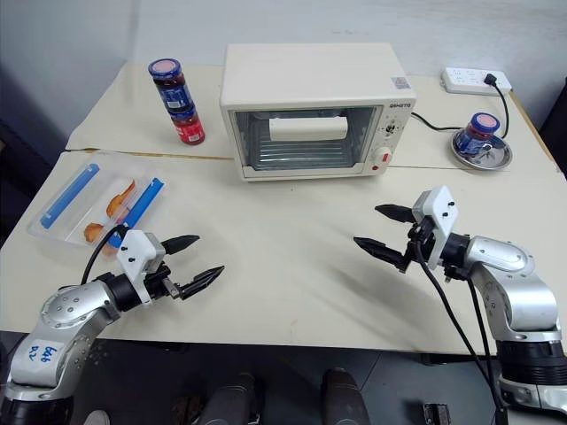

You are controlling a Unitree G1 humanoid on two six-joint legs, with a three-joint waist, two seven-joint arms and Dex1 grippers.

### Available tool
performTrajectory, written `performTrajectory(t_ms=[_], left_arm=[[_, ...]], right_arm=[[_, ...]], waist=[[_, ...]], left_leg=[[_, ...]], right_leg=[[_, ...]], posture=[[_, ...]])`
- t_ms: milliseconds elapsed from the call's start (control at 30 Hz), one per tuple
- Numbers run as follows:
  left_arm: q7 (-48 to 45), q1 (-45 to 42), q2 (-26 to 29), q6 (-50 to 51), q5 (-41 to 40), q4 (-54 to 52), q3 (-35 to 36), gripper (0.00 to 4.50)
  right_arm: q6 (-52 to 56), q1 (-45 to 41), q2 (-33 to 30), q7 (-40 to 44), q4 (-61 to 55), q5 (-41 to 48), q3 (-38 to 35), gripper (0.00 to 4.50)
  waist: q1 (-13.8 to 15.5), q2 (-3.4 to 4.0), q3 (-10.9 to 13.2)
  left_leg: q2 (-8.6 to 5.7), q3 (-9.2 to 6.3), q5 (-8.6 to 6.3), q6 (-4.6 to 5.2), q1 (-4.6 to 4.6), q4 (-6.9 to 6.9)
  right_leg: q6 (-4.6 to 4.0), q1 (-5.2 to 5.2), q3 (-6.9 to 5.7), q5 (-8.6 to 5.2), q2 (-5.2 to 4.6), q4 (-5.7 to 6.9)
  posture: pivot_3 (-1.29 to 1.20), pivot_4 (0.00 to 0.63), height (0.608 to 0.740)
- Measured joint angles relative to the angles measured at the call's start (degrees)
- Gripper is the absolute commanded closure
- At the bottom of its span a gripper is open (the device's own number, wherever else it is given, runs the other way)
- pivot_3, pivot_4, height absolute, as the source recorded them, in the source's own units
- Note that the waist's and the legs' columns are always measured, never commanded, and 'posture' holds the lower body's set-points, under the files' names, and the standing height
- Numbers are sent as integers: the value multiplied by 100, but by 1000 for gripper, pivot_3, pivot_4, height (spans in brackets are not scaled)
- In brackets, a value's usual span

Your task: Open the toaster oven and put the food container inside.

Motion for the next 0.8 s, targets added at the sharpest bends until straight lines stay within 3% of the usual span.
performTrajectory(t_ms=[467, 633, 800], left_arm=[[147, -411, -25, 684, -620, -163, 44, 0], [41, -1453, 36, 1259, -1312, -173, 67, 0], [-296, -2672, 471, 1576, -1757, 85, 108, 0]], right_arm=[[503, -281, 529, -565, -263, 210, 240, 42], [650, -1172, 1096, -693, 85, 230, 606, 42], [382, -2314, 1530, -876, 1471, 0, 649, 42]], waist=[[-7, 0, 0], [-15, 0, 0], [-38, 0, 0]], left_leg=[[5, -3, 1, -2, 0, 0], [-4, -8, 6, -10, -5, 6], [-12, -12, 7, -13, -9, -1]], right_leg=[[0, 0, -2, 0, 2, 2], [-2, -4, -5, 1, 5, 9], [-3, -8, -15, 1, 6, 8]], posture=[[0, 150, 740], [0, 150, 740], [0, 150, 740]])
